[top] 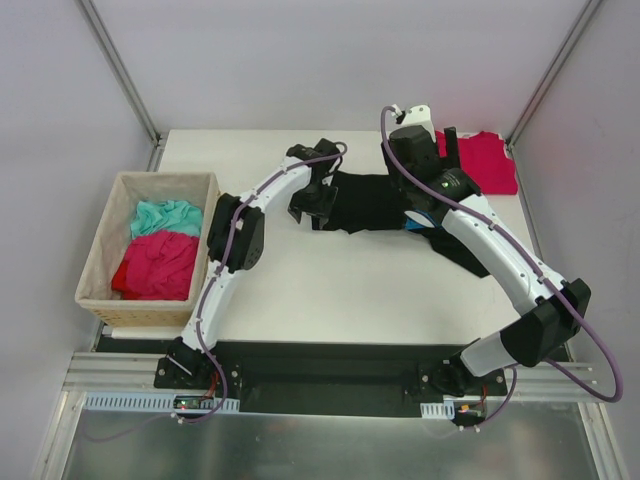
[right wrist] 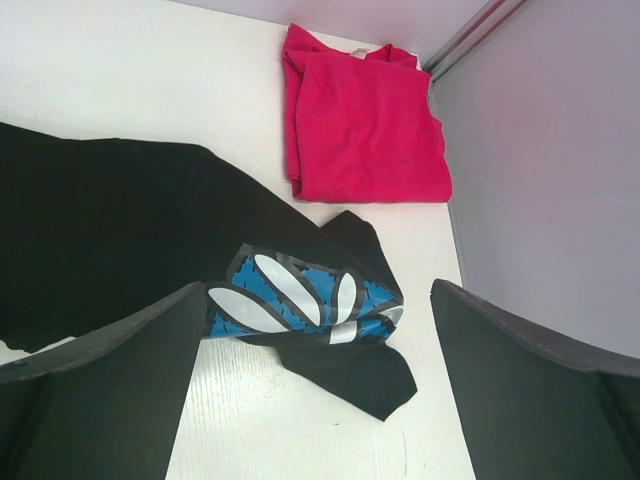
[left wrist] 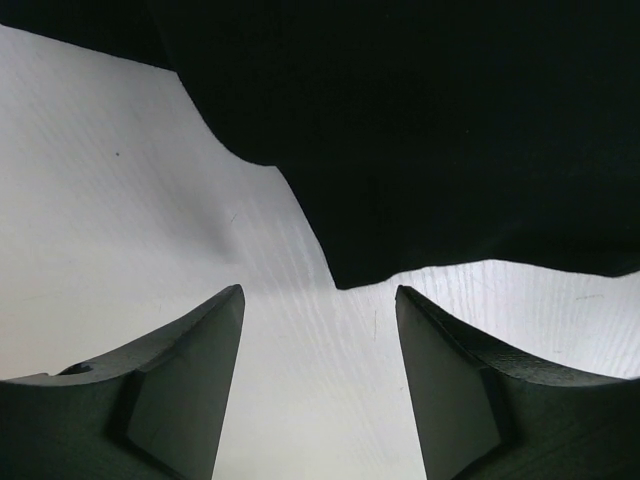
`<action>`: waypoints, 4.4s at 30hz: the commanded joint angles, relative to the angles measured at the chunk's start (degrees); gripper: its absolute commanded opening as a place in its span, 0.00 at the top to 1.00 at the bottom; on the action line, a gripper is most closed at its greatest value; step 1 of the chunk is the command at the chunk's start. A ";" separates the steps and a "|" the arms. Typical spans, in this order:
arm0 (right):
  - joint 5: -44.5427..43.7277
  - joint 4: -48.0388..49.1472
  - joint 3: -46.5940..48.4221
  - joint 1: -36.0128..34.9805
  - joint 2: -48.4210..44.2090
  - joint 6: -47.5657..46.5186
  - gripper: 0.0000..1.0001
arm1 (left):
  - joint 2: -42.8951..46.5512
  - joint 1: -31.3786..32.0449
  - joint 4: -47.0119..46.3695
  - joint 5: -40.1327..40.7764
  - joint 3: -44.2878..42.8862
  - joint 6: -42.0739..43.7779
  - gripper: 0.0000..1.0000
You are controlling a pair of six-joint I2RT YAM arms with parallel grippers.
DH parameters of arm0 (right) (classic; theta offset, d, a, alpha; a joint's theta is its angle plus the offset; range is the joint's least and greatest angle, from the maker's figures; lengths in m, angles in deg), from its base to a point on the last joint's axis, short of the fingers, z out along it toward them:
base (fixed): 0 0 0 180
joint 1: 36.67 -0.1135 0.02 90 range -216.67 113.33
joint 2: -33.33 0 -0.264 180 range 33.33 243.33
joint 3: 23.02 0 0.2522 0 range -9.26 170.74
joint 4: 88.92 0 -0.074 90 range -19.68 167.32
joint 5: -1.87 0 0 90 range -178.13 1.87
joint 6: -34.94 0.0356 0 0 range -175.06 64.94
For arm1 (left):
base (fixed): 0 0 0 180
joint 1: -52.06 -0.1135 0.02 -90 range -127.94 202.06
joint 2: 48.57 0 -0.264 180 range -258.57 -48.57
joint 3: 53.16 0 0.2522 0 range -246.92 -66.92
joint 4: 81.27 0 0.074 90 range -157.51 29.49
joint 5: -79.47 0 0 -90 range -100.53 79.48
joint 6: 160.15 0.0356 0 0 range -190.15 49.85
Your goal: Fold and stack the t-shirts
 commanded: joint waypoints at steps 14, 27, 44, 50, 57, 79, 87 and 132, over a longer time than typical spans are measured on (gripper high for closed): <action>0.05 1.11 -0.60 -0.61 -1.45 0.91 0.01 | -4.88 2.28 3.57 -0.05 -10.49 1.26 0.37; 0.05 1.20 -0.95 -0.78 -1.62 0.91 0.01 | -3.82 3.34 1.64 -0.58 -7.61 1.52 0.37; -0.56 1.55 -1.39 -1.49 -2.24 0.56 0.01 | -5.58 0.70 2.34 -1.55 -5.32 -0.59 0.53; -0.47 1.64 -1.39 -1.49 -2.24 0.47 0.01 | -6.02 0.70 2.34 -2.43 -5.58 -0.41 0.76; -0.21 1.72 -1.65 -1.58 -1.98 0.74 0.00 | -4.53 0.70 2.43 -0.50 -3.48 -0.41 1.00; 2.34 1.19 -5.08 -2.54 4.17 4.86 0.00 | 28.16 0.79 8.32 6.36 -13.84 -1.91 1.00; 1.90 1.37 -4.20 -2.54 6.72 5.13 0.01 | 39.93 1.23 8.32 7.85 -13.58 -1.65 1.00; -15.42 6.30 -11.15 2.73 -12.70 8.38 0.03 | 17.73 10.28 -27.19 -28.18 -6.55 -2.08 0.52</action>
